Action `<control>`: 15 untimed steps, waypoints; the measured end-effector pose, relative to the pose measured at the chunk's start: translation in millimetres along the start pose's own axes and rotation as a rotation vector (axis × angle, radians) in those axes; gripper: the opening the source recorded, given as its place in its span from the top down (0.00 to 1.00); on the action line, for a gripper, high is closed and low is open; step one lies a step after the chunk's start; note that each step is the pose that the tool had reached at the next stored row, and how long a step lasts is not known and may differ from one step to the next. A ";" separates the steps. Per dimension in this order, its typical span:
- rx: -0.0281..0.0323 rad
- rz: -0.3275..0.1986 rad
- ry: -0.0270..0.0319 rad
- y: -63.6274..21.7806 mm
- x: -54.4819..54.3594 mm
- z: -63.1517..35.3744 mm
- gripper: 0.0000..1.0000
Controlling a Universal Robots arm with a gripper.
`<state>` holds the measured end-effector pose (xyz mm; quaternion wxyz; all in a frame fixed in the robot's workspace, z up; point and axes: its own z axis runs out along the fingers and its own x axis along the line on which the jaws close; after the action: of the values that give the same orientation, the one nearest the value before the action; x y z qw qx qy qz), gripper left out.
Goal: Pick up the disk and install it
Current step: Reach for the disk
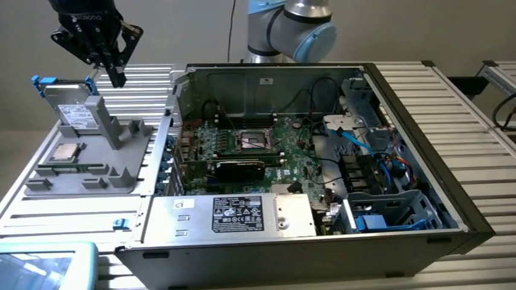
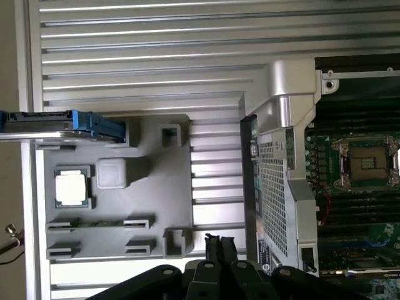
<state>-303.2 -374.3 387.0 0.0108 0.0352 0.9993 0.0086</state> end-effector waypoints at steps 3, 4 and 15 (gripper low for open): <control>0.0005 0.000 -0.0003 0.2 13.0 -0.2 0.89; 0.0006 0.000 -0.0002 0.1 17.7 -0.2 0.89; 0.0006 0.000 -0.0002 -2.2 65.8 -1.2 0.89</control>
<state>-369.0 -371.8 386.7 0.0109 0.0351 0.9993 0.0083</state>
